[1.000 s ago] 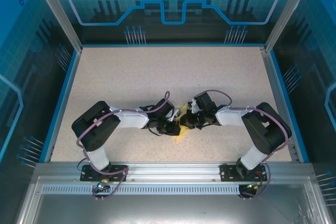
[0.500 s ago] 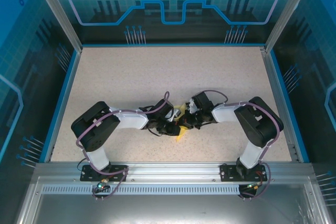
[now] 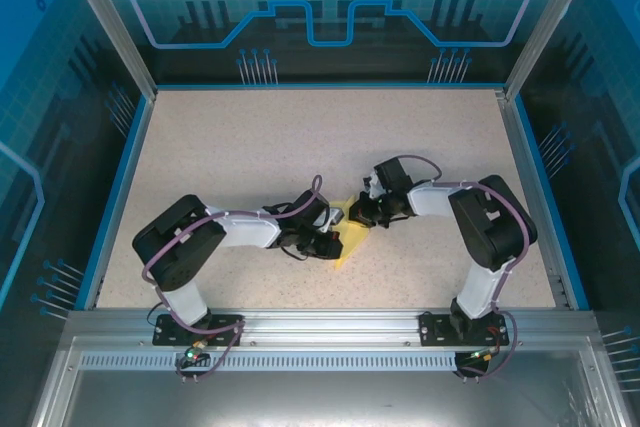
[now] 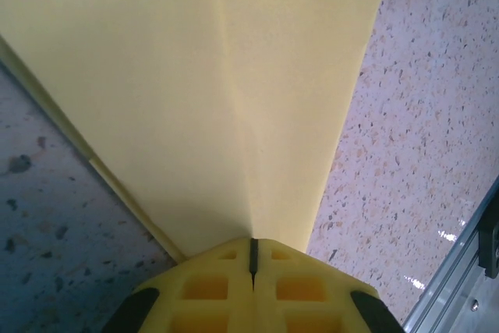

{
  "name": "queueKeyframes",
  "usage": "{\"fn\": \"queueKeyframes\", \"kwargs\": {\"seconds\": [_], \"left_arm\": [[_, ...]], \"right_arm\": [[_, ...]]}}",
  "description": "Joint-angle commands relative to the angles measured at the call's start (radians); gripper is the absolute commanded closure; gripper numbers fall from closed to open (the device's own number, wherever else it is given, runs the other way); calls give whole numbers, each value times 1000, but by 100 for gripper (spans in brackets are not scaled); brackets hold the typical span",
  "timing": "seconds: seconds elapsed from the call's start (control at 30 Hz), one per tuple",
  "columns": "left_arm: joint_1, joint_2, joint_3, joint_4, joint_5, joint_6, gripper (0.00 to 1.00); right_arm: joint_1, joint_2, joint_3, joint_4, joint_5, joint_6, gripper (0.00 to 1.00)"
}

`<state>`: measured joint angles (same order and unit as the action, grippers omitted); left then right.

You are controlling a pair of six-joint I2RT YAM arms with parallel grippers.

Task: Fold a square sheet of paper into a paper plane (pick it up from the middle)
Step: Fourth fold the wing at the center of the table.

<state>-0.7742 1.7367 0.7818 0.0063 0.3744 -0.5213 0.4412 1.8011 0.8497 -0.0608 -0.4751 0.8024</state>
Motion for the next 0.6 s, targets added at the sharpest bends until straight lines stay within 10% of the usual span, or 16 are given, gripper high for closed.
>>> {"fn": "queueKeyframes", "kwargs": {"seconds": [0.0,0.57], "left_arm": [[5,13,-59,-175,-86,31,100],[7,-11,-86,-186,-91,30,100]], "right_arm": [[-13,40,59,-47,57,-43,95],[-46,104,195,-161,205,-97,96]]}}
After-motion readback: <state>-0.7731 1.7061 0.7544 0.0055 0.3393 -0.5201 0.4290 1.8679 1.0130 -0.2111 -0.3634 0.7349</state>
